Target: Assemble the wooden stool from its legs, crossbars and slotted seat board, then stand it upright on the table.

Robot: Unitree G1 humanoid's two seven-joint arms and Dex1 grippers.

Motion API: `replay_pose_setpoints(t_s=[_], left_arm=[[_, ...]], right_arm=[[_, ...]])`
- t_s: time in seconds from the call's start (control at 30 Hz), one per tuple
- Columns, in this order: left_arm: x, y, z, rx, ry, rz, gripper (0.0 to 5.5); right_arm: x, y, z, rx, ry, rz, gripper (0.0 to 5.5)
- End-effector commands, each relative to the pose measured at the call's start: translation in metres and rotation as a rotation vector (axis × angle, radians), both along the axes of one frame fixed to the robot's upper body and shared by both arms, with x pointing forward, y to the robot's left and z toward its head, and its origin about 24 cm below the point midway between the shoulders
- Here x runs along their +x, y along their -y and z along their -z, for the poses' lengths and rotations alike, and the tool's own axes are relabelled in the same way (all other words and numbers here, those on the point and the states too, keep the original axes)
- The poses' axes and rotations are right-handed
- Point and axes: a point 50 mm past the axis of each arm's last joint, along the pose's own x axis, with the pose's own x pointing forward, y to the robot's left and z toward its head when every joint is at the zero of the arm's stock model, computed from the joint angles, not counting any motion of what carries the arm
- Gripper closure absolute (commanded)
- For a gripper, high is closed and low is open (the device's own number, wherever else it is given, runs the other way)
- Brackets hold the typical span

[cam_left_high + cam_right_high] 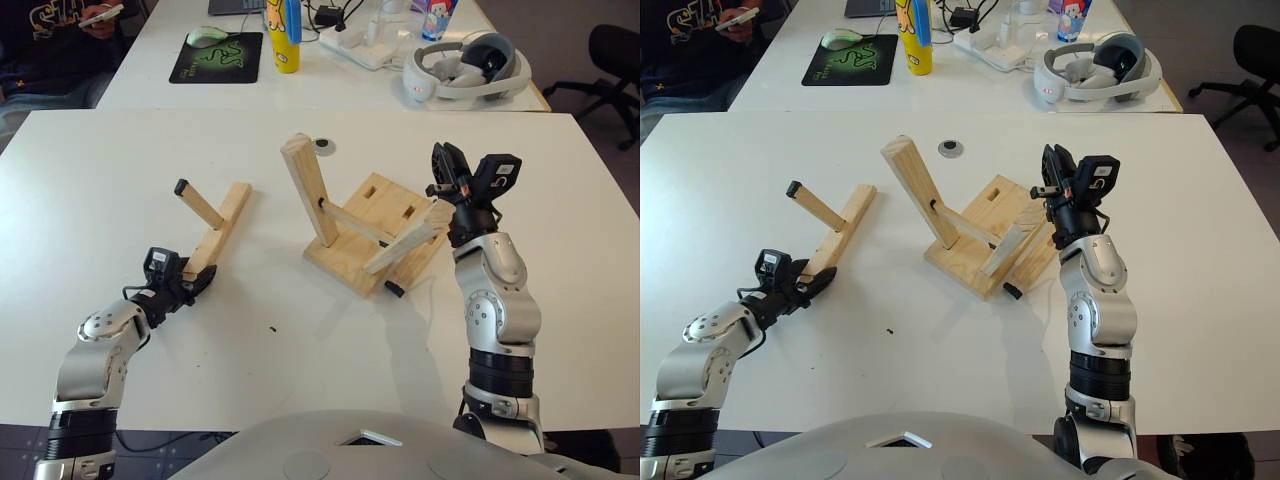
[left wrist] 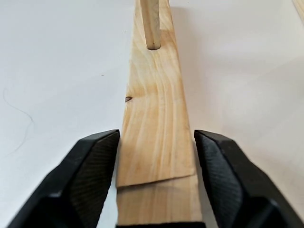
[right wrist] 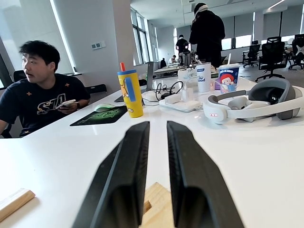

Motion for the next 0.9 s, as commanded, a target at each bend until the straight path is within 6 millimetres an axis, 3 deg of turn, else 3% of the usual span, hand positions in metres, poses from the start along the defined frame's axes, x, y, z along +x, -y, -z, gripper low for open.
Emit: replay_pose_setpoints(t_s=[0.03,0.27,0.5,0.67,0.8,0.9], left_arm=[[0.002,0.001,-0.002,0.014,0.013,0.006,3.3],[0.016,0.008,-0.023,0.006,0.123,0.008,3.45],[0.047,0.025,-0.086,-0.138,0.358,0.02,3.45],[0.057,0.047,-0.139,-0.371,0.483,0.14,3.45],[0.055,0.073,-0.183,-0.654,0.539,0.332,3.45],[0.051,0.084,-0.204,-0.796,0.554,0.415,3.45]], right_arm=[[0.001,-0.001,-0.007,0.021,0.026,-0.008,4.83],[0.008,0.006,-0.014,0.034,0.039,0.001,4.83],[0.029,0.026,-0.037,0.144,0.067,-0.026,4.83],[0.038,0.029,-0.071,0.329,0.108,-0.238,4.83],[0.034,0.019,-0.108,0.447,0.15,-0.549,4.83],[0.029,0.01,-0.123,0.449,0.15,-0.709,4.83]])
